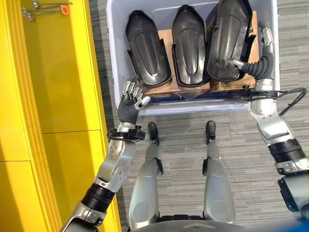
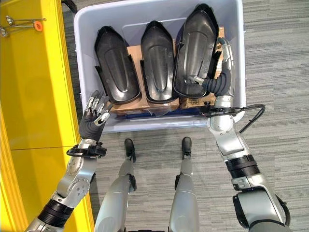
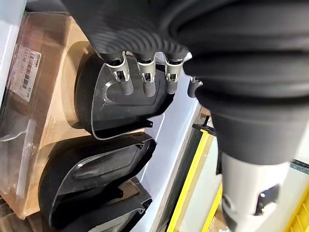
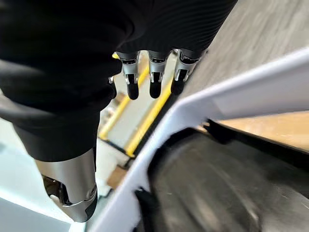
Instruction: Move parts from the plastic box to the shelf.
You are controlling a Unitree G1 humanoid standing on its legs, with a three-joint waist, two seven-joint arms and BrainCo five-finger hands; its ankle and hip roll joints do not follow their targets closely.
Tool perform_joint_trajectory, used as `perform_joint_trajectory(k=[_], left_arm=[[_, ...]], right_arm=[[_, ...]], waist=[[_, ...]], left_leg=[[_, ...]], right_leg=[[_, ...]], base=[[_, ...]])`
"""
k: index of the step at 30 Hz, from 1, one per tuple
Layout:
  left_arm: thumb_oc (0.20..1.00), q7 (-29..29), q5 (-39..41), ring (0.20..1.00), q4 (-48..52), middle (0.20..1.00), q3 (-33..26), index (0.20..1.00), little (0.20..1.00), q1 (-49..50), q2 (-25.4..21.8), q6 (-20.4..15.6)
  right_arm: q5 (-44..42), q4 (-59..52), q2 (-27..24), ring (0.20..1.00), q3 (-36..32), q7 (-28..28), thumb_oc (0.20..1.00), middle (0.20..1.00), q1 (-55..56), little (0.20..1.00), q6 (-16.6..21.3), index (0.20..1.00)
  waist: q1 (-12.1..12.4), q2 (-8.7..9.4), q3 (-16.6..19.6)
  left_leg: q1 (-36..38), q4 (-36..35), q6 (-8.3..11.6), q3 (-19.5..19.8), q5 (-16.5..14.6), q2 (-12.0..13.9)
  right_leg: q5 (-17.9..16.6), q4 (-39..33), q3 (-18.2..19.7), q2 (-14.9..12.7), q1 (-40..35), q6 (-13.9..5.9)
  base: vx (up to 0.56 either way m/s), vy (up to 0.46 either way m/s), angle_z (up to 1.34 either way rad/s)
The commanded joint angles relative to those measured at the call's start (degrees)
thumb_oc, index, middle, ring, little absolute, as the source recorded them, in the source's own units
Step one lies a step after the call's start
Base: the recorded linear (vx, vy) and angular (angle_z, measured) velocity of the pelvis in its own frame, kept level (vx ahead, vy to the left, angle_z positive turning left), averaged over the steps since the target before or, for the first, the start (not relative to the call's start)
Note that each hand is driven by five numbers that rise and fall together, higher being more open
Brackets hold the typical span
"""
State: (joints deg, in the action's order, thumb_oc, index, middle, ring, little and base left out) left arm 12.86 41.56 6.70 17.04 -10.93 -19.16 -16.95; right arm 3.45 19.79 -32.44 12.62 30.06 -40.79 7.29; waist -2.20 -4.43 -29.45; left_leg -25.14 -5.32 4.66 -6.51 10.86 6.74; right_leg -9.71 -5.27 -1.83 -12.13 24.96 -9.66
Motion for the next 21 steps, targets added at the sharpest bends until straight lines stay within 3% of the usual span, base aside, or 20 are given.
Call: perform_joint_trajectory(k=[1,6,21], left_arm=[[1.000,0.3,-0.5,1.000,3.8,1.000,-0.8,1.000,1.000,-0.8,-1.4,-3.1],[1.000,0.9,-0.4,1.000,4.1,1.000,-0.6,1.000,1.000,-0.8,-1.3,-3.2],[1.000,1.0,-1.0,1.000,4.5,1.000,-0.3,1.000,1.000,-0.9,-1.4,-3.7]], right_arm=[[-4.2,-1.8,-1.8,1.000,0.3,1.5,1.000,1.000,-5.4,1.000,3.1,1.000],[-5.0,0.4,-0.3,1.000,0.3,2.9,1.000,1.000,-6.7,1.000,2.8,1.000],[0.0,-1.2,-2.2,1.000,-3.1,7.3,1.000,1.000,-4.3,1.000,1.6,1.000]], waist=[[1.3,1.88,0.6],[1.7,1.53,0.5],[1.3,1.63,0.0]], left_leg=[[6.3,0.4,1.87,2.4,-6.5,2.1],[6.1,0.3,1.83,2.6,-6.6,2.0],[5.9,0.4,1.71,2.5,-6.7,1.8]], right_leg=[[3.4,5.0,-1.8,-1.8,-0.8,0.11],[3.4,5.1,-1.9,-1.9,-0.7,0.21],[3.4,5.3,-1.7,-1.8,-0.3,0.15]], base=[[0.00,0.000,0.00],[0.00,0.000,0.00],[0.00,0.000,0.00]])
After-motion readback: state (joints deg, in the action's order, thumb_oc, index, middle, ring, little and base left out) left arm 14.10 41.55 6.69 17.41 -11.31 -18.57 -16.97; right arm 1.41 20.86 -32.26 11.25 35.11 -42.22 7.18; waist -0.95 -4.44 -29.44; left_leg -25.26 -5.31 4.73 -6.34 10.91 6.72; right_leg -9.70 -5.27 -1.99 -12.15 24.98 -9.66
